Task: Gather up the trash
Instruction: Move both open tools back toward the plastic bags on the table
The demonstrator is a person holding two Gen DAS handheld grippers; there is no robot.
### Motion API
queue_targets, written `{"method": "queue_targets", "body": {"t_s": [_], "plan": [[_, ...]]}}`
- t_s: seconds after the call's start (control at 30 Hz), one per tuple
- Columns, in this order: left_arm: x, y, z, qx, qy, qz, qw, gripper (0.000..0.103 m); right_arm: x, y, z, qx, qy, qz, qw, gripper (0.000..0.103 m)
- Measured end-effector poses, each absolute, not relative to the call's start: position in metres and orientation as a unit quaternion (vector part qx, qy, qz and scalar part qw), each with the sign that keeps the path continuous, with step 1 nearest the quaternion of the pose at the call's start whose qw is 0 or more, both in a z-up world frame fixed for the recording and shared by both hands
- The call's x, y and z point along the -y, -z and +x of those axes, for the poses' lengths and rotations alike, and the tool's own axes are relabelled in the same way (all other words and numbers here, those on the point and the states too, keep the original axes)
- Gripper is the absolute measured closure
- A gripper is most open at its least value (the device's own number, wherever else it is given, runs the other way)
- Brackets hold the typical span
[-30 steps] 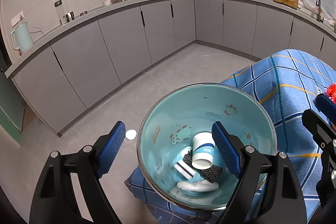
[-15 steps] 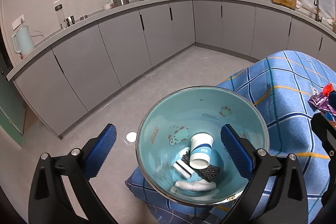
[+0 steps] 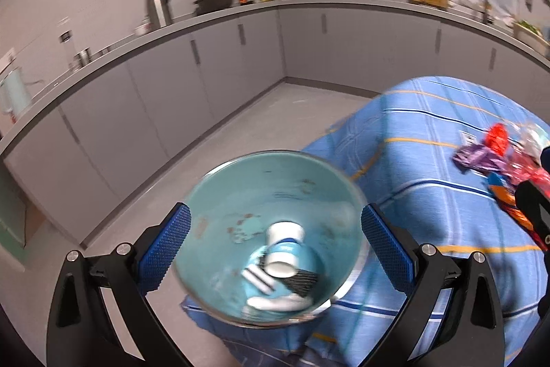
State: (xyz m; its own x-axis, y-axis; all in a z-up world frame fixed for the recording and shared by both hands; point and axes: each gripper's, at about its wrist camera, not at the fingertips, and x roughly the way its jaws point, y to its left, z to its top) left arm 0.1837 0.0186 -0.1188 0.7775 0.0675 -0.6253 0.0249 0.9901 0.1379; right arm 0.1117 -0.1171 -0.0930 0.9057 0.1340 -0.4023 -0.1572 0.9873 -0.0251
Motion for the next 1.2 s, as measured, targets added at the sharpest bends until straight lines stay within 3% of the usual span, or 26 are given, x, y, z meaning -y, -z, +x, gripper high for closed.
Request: {"method": "queue_targets", "body": {"t_s": [0.8, 1.2], "plan": [[0.176, 0.119, 0.181, -0.307, 0.176, 0.145, 0.924, 0.005, 0.280, 0.125, 0.045, -0.236, 0.125, 0.028, 0.963, 0.036], [0.206, 0.135, 0.199, -0.320, 0.198, 0.144, 0.915, 0.005, 0.298, 0.136, 0.048, -0.244, 0.143, 0.042, 0.958, 0.036]]}}
